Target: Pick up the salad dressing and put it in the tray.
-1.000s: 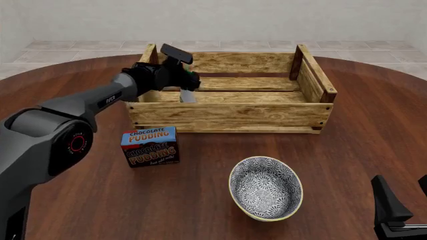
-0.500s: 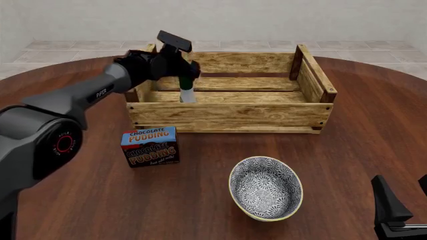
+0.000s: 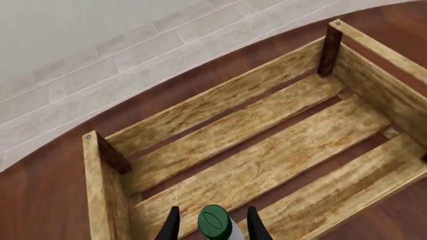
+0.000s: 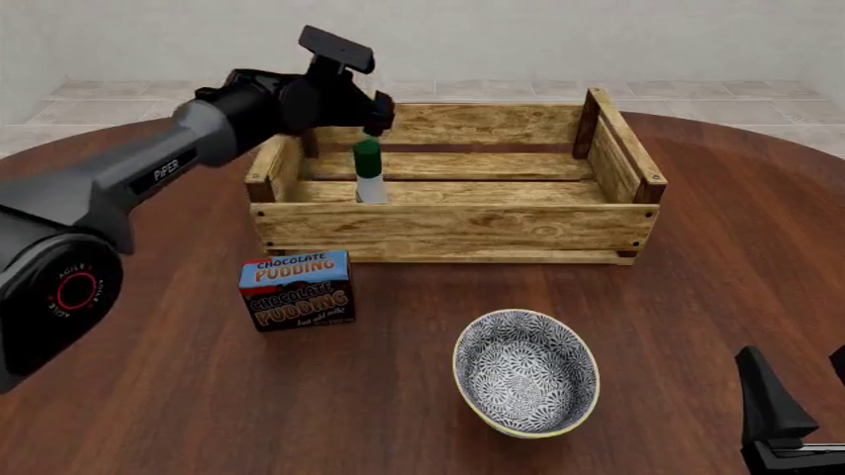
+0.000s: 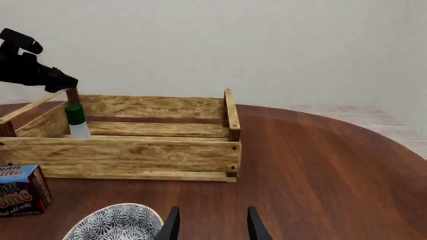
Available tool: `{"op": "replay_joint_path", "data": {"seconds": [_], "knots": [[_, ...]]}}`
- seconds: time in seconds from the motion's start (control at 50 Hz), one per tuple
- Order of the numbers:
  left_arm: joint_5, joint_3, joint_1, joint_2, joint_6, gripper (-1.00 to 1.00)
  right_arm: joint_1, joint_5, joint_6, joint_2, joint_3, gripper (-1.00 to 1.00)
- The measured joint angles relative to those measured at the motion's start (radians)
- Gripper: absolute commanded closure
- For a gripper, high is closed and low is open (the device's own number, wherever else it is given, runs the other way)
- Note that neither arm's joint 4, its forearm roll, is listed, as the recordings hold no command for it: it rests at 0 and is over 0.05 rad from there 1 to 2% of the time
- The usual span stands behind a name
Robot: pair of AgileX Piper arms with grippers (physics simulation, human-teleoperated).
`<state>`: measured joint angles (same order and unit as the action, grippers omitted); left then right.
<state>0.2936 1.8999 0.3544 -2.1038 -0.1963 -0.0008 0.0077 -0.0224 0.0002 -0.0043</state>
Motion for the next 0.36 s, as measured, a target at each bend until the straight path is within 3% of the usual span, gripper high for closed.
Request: {"op": "replay_joint_path", "data": {"seconds": [0.36], "knots": [[-0.027, -0.102, 0.000, 0.121, 0.002, -1.00, 0.000, 0.000, -0.010, 0.000, 0.001, -1.00]]}}
